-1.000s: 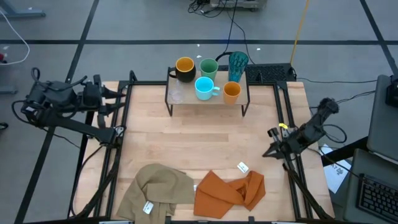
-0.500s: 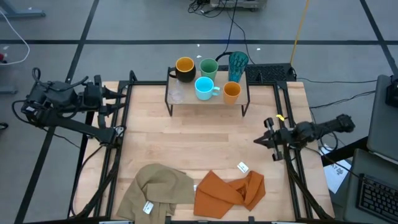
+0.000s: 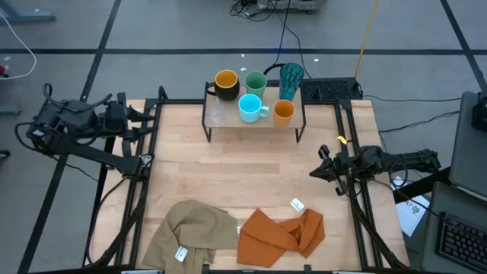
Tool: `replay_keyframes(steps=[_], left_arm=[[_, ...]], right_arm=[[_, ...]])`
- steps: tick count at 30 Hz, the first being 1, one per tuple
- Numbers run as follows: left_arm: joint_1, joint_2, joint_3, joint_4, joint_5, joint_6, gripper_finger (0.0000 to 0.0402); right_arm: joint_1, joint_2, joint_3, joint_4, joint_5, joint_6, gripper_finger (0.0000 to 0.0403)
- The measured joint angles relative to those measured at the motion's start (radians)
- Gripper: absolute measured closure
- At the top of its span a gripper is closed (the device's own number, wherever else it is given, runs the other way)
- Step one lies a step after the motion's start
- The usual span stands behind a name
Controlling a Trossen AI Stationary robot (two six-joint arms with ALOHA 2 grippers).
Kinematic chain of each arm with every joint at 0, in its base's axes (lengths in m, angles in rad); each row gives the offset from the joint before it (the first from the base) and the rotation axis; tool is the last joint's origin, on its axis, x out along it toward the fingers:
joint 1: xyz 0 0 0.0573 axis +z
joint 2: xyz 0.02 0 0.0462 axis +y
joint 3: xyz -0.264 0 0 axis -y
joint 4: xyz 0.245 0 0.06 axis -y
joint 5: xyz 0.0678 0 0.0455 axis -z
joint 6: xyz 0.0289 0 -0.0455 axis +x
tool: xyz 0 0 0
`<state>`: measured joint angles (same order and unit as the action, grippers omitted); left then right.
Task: Stack small to large cups/mugs on shelf
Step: Return to Home Position
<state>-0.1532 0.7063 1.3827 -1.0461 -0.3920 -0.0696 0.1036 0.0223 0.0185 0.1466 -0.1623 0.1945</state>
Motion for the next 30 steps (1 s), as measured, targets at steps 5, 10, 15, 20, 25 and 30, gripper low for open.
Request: replay_keyframes(steps=[5, 10, 15, 20, 25, 30], left_arm=[[0.000, 0.006, -0.035, 0.001, 0.000, -0.007, 0.0256], [0.000, 0.006, -0.076, 0.001, -0.018, -0.010, 0.0256], [0.000, 0.005, -0.077, 0.011, -0.018, -0.036, 0.0256], [0.000, 0.008, -0.077, 0.027, 0.029, -0.062, 0.0256], [0.000, 0.006, -0.077, 0.037, 0.016, -0.020, 0.0256], [0.000, 0.006, -0.077, 0.053, 0.020, -0.002, 0.0256]], right_arm=[[0.000, 0.010, -0.001, -0.095, 0.005, 0.020, 0.0403], [0.000, 0.021, -0.002, -0.077, 0.004, 0.006, 0.0403], [0.000, 0.021, -0.002, -0.079, 0.005, 0.003, 0.0403], [0.000, 0.021, -0.003, -0.078, 0.005, -0.074, 0.0403], [-0.005, 0.030, -0.003, -0.088, 0.224, -0.170, 0.0403], [-0.057, 0.061, -0.003, -0.099, 0.215, -0.160, 0.0403]])
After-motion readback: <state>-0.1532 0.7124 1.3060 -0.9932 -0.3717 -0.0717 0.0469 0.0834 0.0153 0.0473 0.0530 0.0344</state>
